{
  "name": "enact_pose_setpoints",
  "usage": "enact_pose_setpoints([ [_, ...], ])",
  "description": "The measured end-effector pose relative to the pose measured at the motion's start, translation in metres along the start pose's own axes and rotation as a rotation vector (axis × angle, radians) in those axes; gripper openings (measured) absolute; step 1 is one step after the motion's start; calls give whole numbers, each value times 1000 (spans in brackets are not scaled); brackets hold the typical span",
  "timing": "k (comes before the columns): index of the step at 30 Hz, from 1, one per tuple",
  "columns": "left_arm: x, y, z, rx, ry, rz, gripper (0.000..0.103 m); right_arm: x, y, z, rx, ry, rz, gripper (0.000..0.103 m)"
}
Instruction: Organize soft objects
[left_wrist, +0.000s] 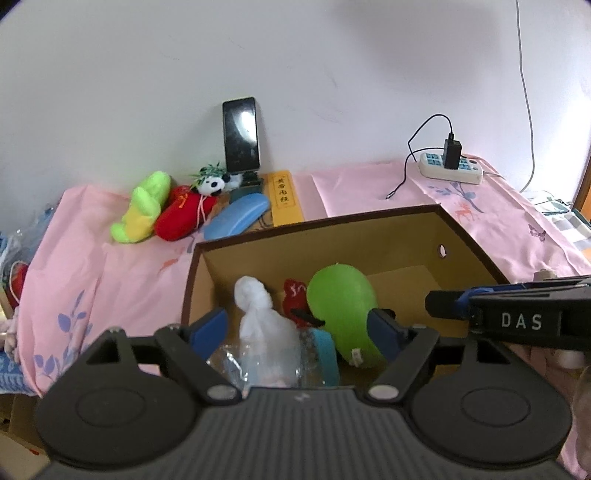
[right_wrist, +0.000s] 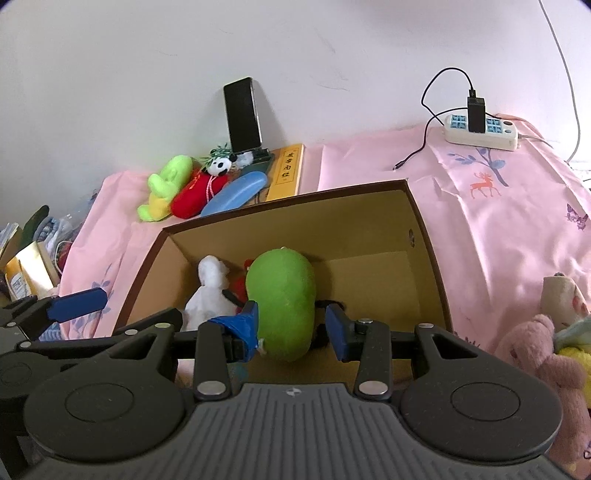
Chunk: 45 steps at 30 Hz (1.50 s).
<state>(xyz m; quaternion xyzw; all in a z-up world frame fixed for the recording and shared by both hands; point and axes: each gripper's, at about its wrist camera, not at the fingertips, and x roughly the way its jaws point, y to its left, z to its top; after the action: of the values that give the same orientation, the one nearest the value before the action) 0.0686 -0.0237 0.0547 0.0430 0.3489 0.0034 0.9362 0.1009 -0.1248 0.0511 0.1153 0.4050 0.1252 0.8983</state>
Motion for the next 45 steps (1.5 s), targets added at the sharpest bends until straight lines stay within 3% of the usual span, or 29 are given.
enact_pose_setpoints([
  [8,-25,-2,-17,-2,-10,-14,80,-20,4,-14,-38,-11,21,24],
  [16,-36,-13,-47,13,36,-61,80,-33,2,-34,-93,24,52,24],
  [24,-32,-24,-81,33,118,-181,80,-31,-16,-59,-71,118,71,24],
  [33,-34,-43,-121,126,202,-400,80,-22,-43,-85,18,251,79,23],
  [42,-15,-64,-151,196,290,-453,79,-17,-41,-97,-14,326,118,22],
  [45,-11,-68,-159,213,311,-451,74,-13,-40,-99,-28,347,126,22],
])
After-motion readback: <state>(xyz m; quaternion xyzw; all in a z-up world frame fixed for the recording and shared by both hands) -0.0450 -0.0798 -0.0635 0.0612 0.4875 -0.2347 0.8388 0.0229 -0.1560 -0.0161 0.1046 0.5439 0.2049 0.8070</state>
